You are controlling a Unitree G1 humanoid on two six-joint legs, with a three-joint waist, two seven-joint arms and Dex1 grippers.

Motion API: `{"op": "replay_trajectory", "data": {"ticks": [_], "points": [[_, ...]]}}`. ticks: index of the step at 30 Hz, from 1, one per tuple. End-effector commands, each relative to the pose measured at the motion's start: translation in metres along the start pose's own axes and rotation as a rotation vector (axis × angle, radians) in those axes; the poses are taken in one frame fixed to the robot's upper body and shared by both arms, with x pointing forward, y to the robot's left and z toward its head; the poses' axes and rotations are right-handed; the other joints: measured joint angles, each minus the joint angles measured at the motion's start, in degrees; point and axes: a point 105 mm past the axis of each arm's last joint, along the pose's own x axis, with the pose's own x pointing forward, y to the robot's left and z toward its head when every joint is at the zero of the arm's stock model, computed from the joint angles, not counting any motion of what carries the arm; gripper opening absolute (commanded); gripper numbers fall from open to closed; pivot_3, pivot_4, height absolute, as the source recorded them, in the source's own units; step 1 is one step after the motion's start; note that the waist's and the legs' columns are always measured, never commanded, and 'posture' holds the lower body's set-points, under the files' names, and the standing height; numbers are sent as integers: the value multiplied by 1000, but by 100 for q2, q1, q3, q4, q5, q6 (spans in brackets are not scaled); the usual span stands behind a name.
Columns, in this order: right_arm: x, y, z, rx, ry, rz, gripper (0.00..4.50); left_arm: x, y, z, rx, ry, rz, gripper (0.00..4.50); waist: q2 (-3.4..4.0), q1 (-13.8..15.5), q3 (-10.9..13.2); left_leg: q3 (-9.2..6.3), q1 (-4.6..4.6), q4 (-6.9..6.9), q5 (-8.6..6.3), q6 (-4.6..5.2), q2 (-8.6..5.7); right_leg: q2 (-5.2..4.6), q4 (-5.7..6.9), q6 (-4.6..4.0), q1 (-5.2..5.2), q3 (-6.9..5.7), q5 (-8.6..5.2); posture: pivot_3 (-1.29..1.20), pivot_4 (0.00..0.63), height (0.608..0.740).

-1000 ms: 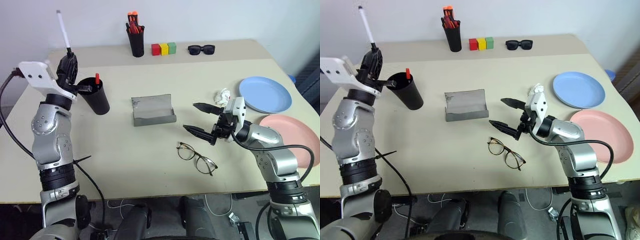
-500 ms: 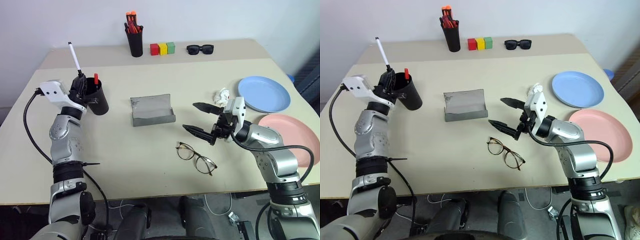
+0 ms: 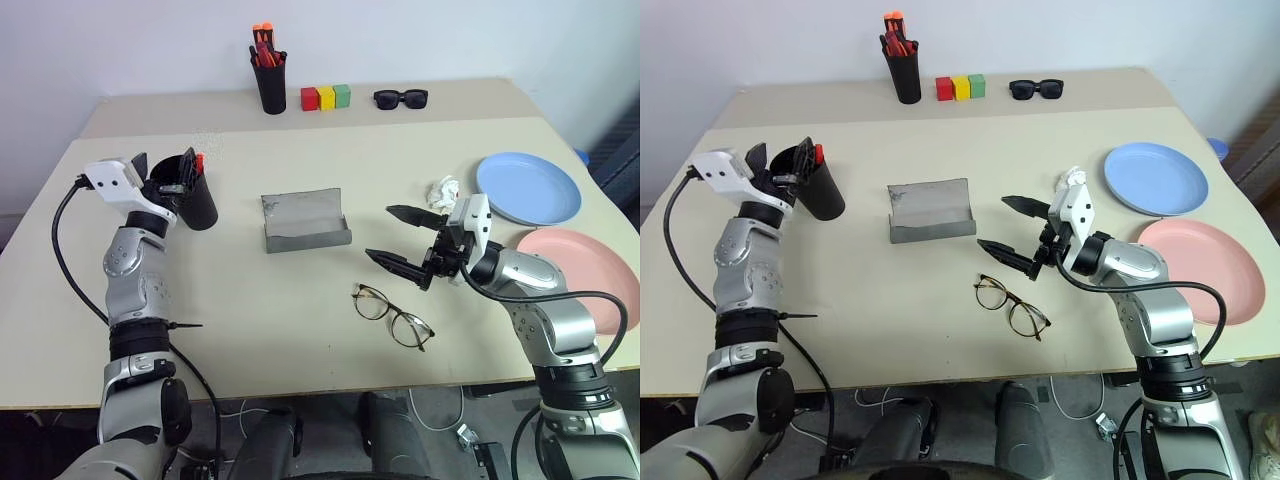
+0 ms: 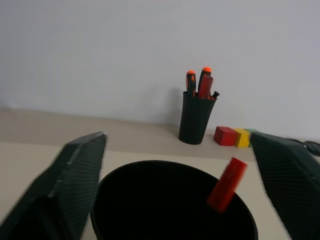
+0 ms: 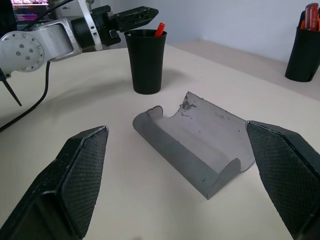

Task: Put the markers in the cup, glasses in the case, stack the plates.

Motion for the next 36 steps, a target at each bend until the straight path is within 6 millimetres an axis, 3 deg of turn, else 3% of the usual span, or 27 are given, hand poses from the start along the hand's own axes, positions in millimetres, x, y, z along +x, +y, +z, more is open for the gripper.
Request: {"op": "replay_trajectory", "data": {"ticks": [1,5,10,13,19,22,26,30,33,36], "points": [[3,1,14,-44,-40,10,4500,6,-25,37,21,-109,-133,4479,-1,0,0,0,-2,0,0,0,0,0,0,0,0,0,0,0,150,740],[3,0,13,-44,-40,6,4500,6,-56,58,-31,-146,-286,4479,0,0,0,0,-2,3,0,0,0,0,0,1,0,0,0,0,150,740],[3,-3,12,-38,-41,-2,4500,2,-115,61,-82,-49,-607,4479,0,1,0,0,-2,6,0,1,-1,0,3,1,1,0,0,0,150,740],[-2,-10,9,-53,-20,-18,4500,3,-136,28,-23,164,-726,4479,0,-5,0,0,-3,13,-2,3,-2,1,6,1,1,0,0,0,150,740],[-8,-15,-2,-10,15,-47,4500,10,-155,-29,74,439,-818,4479,1,-7,0,1,0,16,-2,4,-4,5,7,1,5,0,0,0,150,740],[-8,-10,-1,-17,7,-56,4500,-11,-176,-55,14,601,-958,4479,0,-18,0,0,-4,16,-4,8,-4,4,5,1,3,0,0,0,150,740],[-9,-10,4,-25,-3,-82,4500,-30,-183,-73,30,719,-1050,4479,1,-30,1,1,-6,16,-5,8,-4,3,6,2,-2,1,1,0,150,740],[-13,-10,3,-44,10,-103,4500,-34,-178,-80,57,755,-1041,4479,1,-13,1,-1,-5,16,-5,9,-3,3,7,2,0,1,0,0,150,740],[-14,-10,2,-53,12,-108,4500,-40,-174,-87,87,786,-1048,3697,1,-12,0,0,-6,19,-5,9,-3,3,6,2,0,1,0,0,150,740],[-10,-10,3,-51,1,-108,4500,-45,-176,-89,68,790,-1057,2201,2,-11,0,-1,-6,19,-5,9,-3,3,7,2,0,1,0,0,150,740]]}}
